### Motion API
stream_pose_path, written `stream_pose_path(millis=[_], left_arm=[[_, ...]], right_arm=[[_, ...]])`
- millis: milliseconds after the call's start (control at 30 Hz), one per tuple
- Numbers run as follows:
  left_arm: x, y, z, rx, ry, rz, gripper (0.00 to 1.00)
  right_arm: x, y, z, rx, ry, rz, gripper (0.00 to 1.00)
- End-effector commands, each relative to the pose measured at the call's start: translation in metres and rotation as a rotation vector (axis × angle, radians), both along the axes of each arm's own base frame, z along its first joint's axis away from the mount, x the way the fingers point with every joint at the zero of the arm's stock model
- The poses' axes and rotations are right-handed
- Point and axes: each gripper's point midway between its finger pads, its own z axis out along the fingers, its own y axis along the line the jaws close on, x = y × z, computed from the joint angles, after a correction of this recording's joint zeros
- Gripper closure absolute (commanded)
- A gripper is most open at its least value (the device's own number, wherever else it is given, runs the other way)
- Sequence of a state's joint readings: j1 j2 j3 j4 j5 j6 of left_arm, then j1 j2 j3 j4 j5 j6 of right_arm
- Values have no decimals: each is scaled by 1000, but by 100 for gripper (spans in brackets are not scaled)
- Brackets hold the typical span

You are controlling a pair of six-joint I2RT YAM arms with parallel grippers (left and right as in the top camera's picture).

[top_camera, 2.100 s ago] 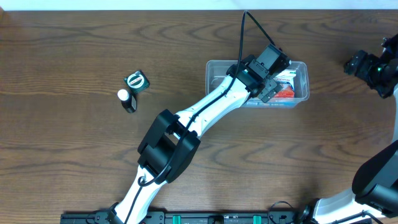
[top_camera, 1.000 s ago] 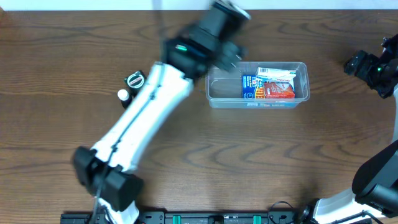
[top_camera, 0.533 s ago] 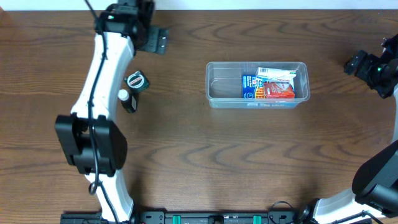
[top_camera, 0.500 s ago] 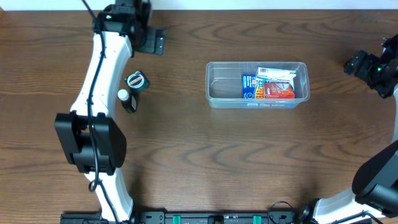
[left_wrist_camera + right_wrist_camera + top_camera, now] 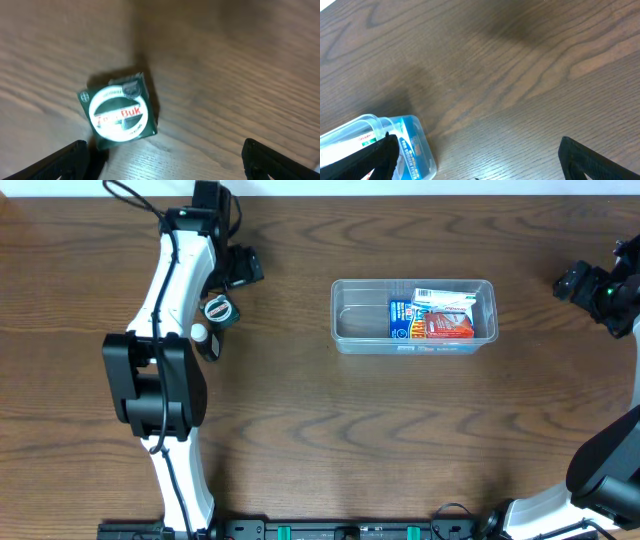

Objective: Pack container
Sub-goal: 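Move left gripper to the green Zam-Buk tin and grasp it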

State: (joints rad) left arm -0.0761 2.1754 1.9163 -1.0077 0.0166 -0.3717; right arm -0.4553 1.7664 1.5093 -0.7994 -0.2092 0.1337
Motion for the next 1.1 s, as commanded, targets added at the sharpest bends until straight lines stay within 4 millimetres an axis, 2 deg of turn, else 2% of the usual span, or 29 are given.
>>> stream_pose_path(millis=[0,200,533,767,1067], left_arm=[[-12,13,-23,-13,59,166,2],[-23,34,-42,6,90,249,2],[-30,41,-73,-7,91,280,2],[-25,35,-75,-30,72,194,2],[-28,35,-78,-28,83,192,1]], right_arm=[[1,-1,6,2,-14,-10,1],[1,-1,6,2,-15,-10,1],[1,-1,6,2,-14,-10,1],[1,-1,6,2,-14,-10,1],[1,-1,6,2,-15,-10,1]])
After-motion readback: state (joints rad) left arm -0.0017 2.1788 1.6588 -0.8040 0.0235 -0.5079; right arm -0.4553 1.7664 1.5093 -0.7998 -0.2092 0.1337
